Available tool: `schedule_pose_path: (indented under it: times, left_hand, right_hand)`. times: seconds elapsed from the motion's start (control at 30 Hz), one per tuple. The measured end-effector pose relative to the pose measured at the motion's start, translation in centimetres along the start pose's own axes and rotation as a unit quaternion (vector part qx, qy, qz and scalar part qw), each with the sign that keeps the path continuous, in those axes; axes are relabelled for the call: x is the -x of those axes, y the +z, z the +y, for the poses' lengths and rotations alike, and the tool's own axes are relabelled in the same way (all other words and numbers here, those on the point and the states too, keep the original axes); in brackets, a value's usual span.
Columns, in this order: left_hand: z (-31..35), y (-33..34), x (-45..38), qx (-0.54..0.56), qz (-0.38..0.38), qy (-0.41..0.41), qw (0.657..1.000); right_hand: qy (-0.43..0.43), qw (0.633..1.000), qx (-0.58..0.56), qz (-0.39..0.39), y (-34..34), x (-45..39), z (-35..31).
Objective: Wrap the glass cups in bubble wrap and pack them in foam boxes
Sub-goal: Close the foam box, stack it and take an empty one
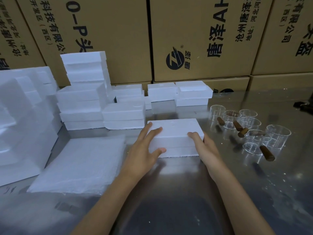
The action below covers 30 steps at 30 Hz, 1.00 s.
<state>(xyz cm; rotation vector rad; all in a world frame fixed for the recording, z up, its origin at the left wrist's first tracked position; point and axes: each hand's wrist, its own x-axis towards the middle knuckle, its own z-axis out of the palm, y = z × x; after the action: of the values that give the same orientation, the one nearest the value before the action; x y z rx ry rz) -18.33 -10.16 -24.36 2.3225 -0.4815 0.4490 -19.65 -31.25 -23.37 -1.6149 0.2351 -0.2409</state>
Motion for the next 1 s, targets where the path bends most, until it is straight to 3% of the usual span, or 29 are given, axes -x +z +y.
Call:
schedule_pose_path:
  times: [0.3,0.5,0.9,1.0]
  left_hand:
    - [-0.6,0.2,-1.3,0.031,-0.002,0.001,1.000]
    - [-0.5,0.2,-0.8,0.061,0.009,-0.041,0.997]
    - [-0.4,2.0,-6.5,0.014,-0.033,-0.047,0.998]
    - [-0.5,2.5,-9.4,-0.082,-0.047,-0.062,0.994]
  right_hand:
    - [-0.038,0.999,0.004,0.009,0.5,-0.1,0.2]
    - [-0.048,0.998,-0.020,0.019,1.0,-0.4,0.2]
    - [-0.046,0.994,0.011,0.102,1.2,-1.7,1.8]
    - [-0.036,0.993,0.020,0.111,0.9,-2.4,2.0]
